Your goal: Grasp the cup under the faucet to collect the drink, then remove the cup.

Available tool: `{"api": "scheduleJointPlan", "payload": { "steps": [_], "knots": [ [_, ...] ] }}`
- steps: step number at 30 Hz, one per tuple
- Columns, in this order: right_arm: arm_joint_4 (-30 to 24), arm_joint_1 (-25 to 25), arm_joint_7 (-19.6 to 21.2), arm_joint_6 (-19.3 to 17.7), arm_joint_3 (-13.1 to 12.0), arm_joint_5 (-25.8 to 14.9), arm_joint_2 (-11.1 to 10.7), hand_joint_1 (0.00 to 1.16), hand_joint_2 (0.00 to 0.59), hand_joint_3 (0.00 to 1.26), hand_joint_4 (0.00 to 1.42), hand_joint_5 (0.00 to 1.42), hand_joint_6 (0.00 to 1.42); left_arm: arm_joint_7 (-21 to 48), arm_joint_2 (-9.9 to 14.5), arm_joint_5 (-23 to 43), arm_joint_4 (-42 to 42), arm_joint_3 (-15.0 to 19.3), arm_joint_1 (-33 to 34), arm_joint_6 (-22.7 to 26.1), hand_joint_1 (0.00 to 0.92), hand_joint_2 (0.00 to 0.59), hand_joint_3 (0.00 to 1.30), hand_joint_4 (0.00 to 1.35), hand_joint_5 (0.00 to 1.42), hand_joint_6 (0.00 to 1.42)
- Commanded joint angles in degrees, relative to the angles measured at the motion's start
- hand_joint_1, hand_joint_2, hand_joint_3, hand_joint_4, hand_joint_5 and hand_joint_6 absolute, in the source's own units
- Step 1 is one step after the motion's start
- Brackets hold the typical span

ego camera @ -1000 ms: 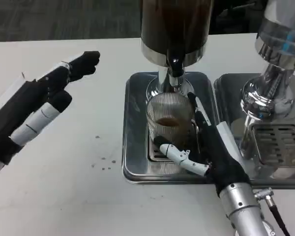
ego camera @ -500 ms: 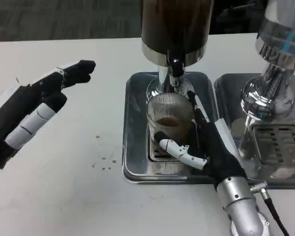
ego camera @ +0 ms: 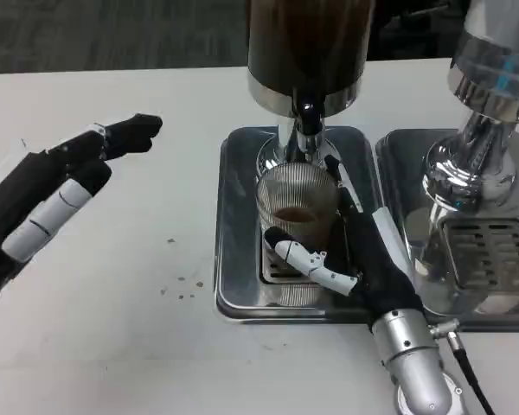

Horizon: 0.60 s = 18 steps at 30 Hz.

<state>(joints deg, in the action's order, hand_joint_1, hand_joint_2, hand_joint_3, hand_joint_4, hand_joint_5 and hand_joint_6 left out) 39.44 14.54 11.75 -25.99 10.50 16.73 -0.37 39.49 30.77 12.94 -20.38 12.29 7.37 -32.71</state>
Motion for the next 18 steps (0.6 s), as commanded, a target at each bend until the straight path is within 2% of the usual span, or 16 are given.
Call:
{"api": "scheduleJointPlan", "payload": {
  "steps": [1, 8, 13, 18],
  "knots": [
    [4.0, 1.58, 1.0, -2.59, 0.13, -0.15, 1.11, 0.64, 0.183, 0.0, 0.0, 0.0, 0.0, 0.71, 1.21, -0.04, -0.47, -0.16, -0.3, 0.77, 0.0, 0.161, 0.24, 0.18, 0.17, 0.09],
    [6.47, 2.59, 3.3, -3.75, 0.56, 1.11, 1.22, 0.64, 0.182, 0.0, 0.0, 0.02, 0.02, 1.18, 1.55, 0.15, -0.63, -0.21, -0.29, 1.32, 0.0, 0.162, 0.25, 0.19, 0.18, 0.09],
    [6.53, 2.46, 5.28, -2.64, 0.95, 2.59, 1.22, 0.69, 0.182, 0.0, 0.03, 0.11, 0.1, 1.41, 1.63, 0.14, -0.91, -0.33, -0.06, 1.38, 0.0, 0.165, 0.26, 0.2, 0.19, 0.1],
    [6.51, 2.26, 7.31, -1.57, 1.7, 4.01, 1.26, 0.71, 0.182, 0.05, 0.1, 0.21, 0.22, 1.78, 1.68, 0.08, -1.21, -0.35, 0.23, 1.41, 0.0, 0.165, 0.26, 0.21, 0.19, 0.1]
  ]
}}
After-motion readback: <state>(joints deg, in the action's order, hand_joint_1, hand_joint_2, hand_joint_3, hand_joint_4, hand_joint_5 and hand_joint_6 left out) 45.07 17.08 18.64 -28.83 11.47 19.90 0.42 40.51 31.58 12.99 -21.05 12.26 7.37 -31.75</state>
